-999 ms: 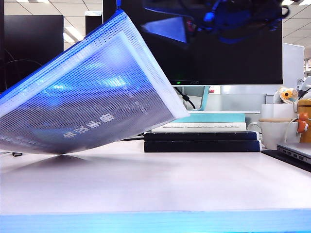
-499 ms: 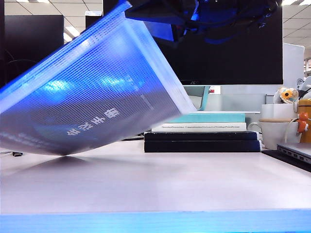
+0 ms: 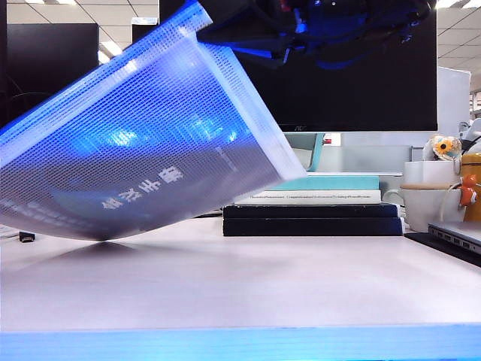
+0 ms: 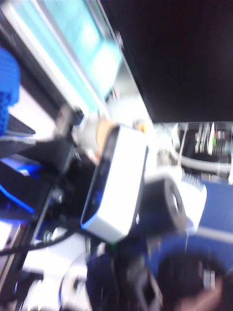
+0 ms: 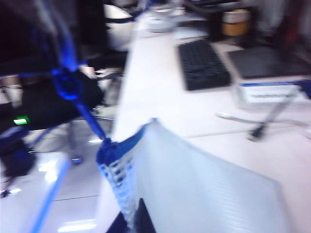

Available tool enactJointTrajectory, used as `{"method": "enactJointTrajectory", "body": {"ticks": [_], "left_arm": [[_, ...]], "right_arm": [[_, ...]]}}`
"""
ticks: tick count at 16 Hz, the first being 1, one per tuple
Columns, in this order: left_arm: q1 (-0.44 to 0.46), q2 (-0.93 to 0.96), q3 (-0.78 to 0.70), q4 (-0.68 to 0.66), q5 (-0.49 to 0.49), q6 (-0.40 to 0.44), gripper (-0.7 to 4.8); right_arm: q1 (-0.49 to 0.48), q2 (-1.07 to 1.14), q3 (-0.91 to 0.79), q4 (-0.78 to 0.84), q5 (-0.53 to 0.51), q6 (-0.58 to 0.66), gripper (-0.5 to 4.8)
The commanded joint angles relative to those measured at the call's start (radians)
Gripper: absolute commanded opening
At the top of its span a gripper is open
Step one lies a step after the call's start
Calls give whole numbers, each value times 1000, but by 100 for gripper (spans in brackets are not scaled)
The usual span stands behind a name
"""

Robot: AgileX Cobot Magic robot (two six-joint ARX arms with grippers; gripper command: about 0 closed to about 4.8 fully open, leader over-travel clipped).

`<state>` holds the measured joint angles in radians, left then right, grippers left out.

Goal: Pick up the transparent plastic file bag with a blue zipper and open its zipper.

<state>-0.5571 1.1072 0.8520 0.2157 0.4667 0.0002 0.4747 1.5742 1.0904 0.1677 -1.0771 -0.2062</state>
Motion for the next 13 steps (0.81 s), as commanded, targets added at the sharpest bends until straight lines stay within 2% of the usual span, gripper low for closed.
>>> {"method": "enactJointTrajectory", "body": {"ticks": [1, 4, 10, 13], "left_arm": [[8, -4, 8, -71, -124, 80, -6], [16, -4, 2, -132, -246, 105, -6], [26, -4, -2, -179, -248, 105, -6], [26, -4, -3, -255, -345, 172, -6]], "right_arm": [[-14, -11, 5, 18, 24, 24, -5], [-21, -32, 6, 27, 34, 23, -5], [-53, -65, 55, 24, 114, 24, -5], [-97, -82, 55, 23, 93, 71, -5]]}}
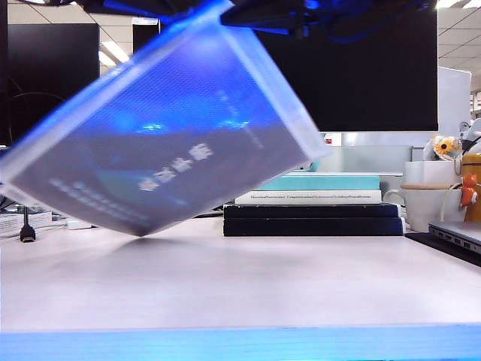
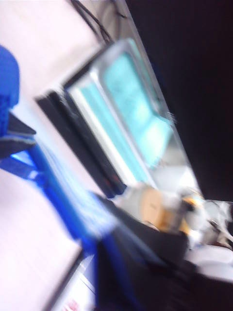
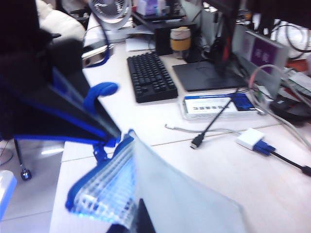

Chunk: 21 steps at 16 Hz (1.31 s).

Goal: Pick up the transparent plastic file bag with a blue zipper and open its zipper.

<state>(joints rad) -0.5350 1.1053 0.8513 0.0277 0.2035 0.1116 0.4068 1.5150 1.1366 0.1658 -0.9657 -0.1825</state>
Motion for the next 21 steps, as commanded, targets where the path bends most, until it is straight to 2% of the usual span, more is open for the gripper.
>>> {"method": "enactJointTrajectory", "body": {"ticks": [1, 3, 5, 7, 8, 11, 12, 13, 14, 15, 16, 18, 19, 20, 21], "left_arm": [[3, -2, -10, -60, -109, 73, -6], [31, -2, -30, 5, -186, 80, -6], [52, -2, -33, 32, -216, 85, -6], [90, -2, -33, 38, -282, 126, -6], [137, -2, -40, 37, -290, 131, -6], [232, -2, -47, 33, -349, 109, -6], [245, -2, -47, 30, -351, 109, -6], [246, -2, -47, 30, -395, 124, -6], [246, -2, -47, 31, -381, 123, -6], [246, -2, -47, 36, -335, 76, 15], [246, -8, -47, 66, -335, 68, 479], [246, -23, -40, 109, -243, -24, 479], [246, -79, -11, 117, -221, -50, 479], [246, -100, -2, 120, -205, -62, 479], [246, -114, 3, 125, -195, -71, 479]], "right_arm": [[-47, -29, 9, 25, -51, 69, -5], [-77, -54, 9, -17, -87, 85, -5], [-90, -75, 9, -51, -99, 85, -5], [-109, -100, 8, -73, -118, 85, -5], [-125, -130, 8, -89, -122, 85, -5], [-171, -188, 9, -110, -134, 85, -5], [-196, -204, 9, -126, -136, 85, -5], [-214, -223, 9, -150, -136, 85, -5], [-217, -224, 9, -158, -136, 85, -5], [-224, -222, 8, -180, -135, 74, -5], [-223, -220, 8, -196, -129, 74, -5], [-222, -215, 8, -302, -128, 2, -5], [-204, -193, 7, -598, 64, -251, -5], [-199, -184, 6, -638, 118, -304, -5], [-197, -174, 5, -637, 124, -307, -5]]}}
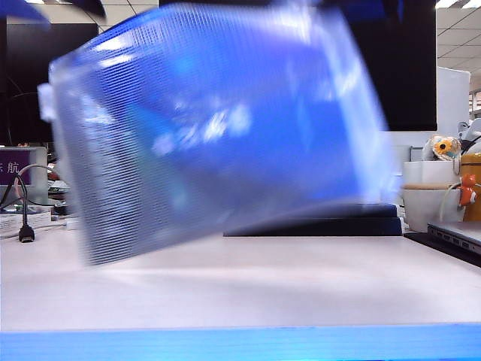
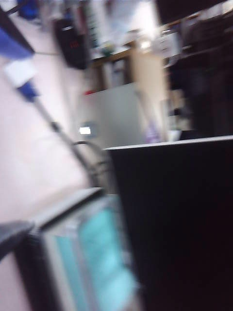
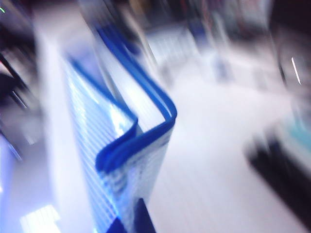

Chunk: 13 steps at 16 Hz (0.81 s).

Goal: Pick up the transparent plastic file bag with a blue zipper and open its zipper.

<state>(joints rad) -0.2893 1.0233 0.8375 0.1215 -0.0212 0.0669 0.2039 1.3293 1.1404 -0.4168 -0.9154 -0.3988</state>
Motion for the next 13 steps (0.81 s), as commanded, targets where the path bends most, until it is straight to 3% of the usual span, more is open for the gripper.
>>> {"method": "enactJointTrajectory", "body": {"ticks": [1, 3, 5, 6, 7, 8, 10, 13], "left_arm": [[1, -48, 21, 32, 27, -34, 479], [1, -68, 21, 37, 24, -40, 479], [1, -72, 21, 11, 30, -50, 479], [1, -71, 21, 2, 29, -49, 479], [1, -71, 21, 3, 29, -49, 479], [1, -71, 21, 7, 29, -48, 479], [1, -72, 21, 6, 29, -48, 479], [1, -95, 21, 6, 14, 0, 479]], "right_arm": [[6, 26, 1, -47, 77, -90, -5], [6, 55, 1, -44, 139, -89, -5], [7, 121, 1, -34, 322, -79, -5], [7, 146, 1, -8, 359, -79, 4], [5, 166, 1, 49, 377, -71, 52], [5, 175, 1, 133, 382, -38, 64], [5, 174, 3, 230, 388, 14, 274], [1, 159, 4, 282, 416, 140, 288]]}}
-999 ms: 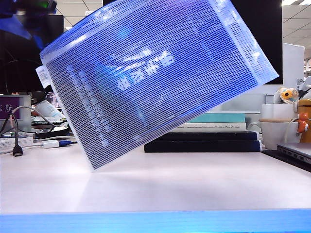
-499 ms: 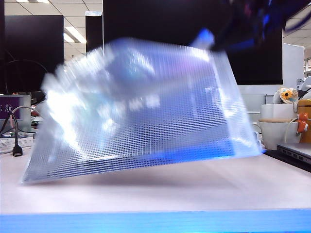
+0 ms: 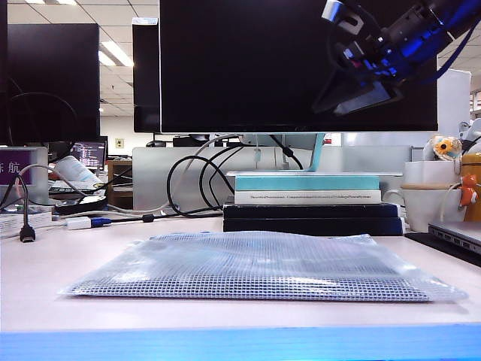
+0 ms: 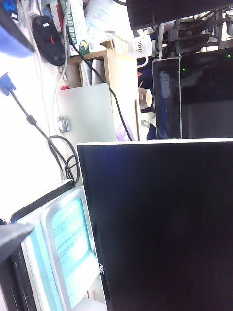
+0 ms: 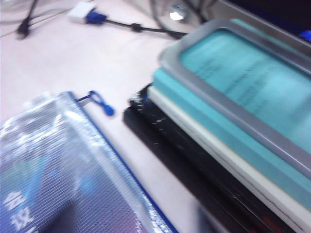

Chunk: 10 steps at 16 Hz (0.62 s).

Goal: Pick up the transparent plastic file bag with a blue zipper and open its zipper.

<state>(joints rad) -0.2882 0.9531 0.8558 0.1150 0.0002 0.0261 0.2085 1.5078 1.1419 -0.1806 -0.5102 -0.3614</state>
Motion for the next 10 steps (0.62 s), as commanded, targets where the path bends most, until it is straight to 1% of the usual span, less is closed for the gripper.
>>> {"method": "enactJointTrajectory", "body": {"ticks": [1, 2, 3, 4, 5, 6, 7, 8, 9, 10], "left_arm": [[0, -54, 2, 11, -34, 85, 479], [0, -78, 2, 1, -62, 112, 479], [0, -130, 1, -50, -83, 167, 459], [0, -167, -8, -76, -116, 169, 406], [0, -214, -32, -75, -137, 169, 363], [0, -251, -52, -76, -138, 169, 314], [0, -306, -81, -78, -145, 169, 275], [0, -351, -108, -85, -173, 173, 257], [0, -419, -150, -106, -218, 172, 191], [0, -508, -201, -145, -245, 172, 127]], "right_arm": [[-12, -55, 3, 97, 9, 180, 288], [-19, -85, 2, 133, 4, 216, 287], [-28, -168, 2, 193, -4, 260, 269], [-33, -237, 2, 211, 0, 266, 263], [-35, -292, 2, 206, 3, 265, 221], [-35, -342, 2, 190, 4, 265, 197], [-35, -398, 2, 175, 13, 265, 197], [-35, -442, 2, 161, 31, 264, 157], [-35, -507, -10, 160, 75, 260, 71], [-35, -589, -52, 171, 130, 254, 47]]}}
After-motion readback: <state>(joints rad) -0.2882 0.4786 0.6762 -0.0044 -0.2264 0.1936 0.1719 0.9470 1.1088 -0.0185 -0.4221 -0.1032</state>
